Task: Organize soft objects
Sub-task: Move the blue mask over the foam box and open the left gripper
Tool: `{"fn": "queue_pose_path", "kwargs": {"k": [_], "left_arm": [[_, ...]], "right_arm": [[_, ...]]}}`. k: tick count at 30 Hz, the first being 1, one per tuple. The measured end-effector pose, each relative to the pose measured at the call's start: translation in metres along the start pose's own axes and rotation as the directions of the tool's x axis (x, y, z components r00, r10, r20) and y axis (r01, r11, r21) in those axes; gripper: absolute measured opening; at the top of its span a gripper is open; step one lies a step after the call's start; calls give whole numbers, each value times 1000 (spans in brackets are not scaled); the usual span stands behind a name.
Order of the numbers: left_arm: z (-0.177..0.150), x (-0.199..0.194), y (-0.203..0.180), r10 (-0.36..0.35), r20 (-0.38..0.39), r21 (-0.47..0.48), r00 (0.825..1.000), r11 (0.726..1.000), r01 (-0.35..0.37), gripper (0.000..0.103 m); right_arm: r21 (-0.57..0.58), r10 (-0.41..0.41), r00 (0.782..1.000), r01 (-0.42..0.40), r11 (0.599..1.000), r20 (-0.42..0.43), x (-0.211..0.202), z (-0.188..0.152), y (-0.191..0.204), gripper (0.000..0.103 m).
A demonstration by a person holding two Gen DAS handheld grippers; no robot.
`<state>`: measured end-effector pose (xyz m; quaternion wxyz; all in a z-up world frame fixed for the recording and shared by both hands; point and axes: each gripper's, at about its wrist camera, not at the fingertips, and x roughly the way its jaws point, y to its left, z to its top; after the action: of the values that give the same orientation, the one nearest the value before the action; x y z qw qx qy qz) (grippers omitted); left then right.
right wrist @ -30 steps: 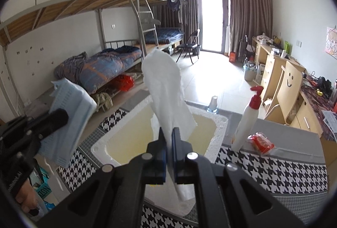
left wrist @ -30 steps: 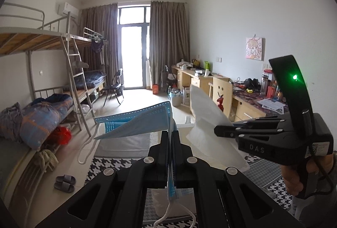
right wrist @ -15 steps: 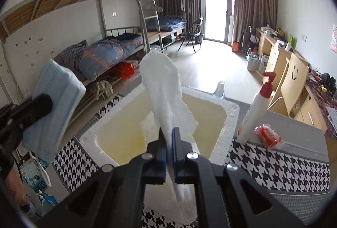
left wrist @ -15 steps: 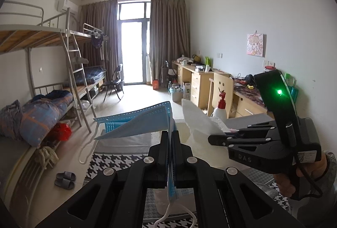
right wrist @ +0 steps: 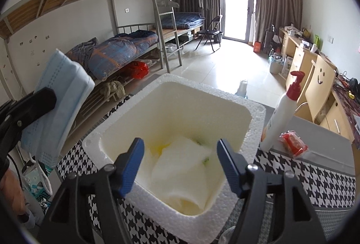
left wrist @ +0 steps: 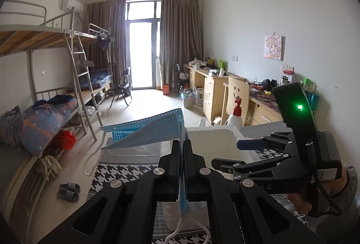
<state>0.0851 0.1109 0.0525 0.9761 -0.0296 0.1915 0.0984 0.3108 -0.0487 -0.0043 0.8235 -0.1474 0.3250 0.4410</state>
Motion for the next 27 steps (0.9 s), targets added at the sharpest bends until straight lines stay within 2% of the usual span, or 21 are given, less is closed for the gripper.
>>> {"fn": "queue_pose_path", "kwargs": {"k": [4,8,11,18,27], "left_arm": [[1,3,0,7,-1,8,1000,1000,-7,3],[3,6,-1,5,-1,8,1000,1000,-5,3],[5,8,-3,3,0,11,1000,1000,-3,3],[9,11,-9,-2,10,23,1000,1000,1,3],[11,21,-22,-41,12,42,999,998,40,3]], "right_arm": [[8,3,1000,-4,1000,22,-8,-2,-2,72],[0,-16,998,16,1000,59,-19,-4,-3,87],[-7,-25,996,26,1000,88,-23,-6,-2,92],[8,-2,994,2,1000,110,-33,-9,-10,92],[61,-32,992,25,998,124,-45,-21,-29,92]]}}
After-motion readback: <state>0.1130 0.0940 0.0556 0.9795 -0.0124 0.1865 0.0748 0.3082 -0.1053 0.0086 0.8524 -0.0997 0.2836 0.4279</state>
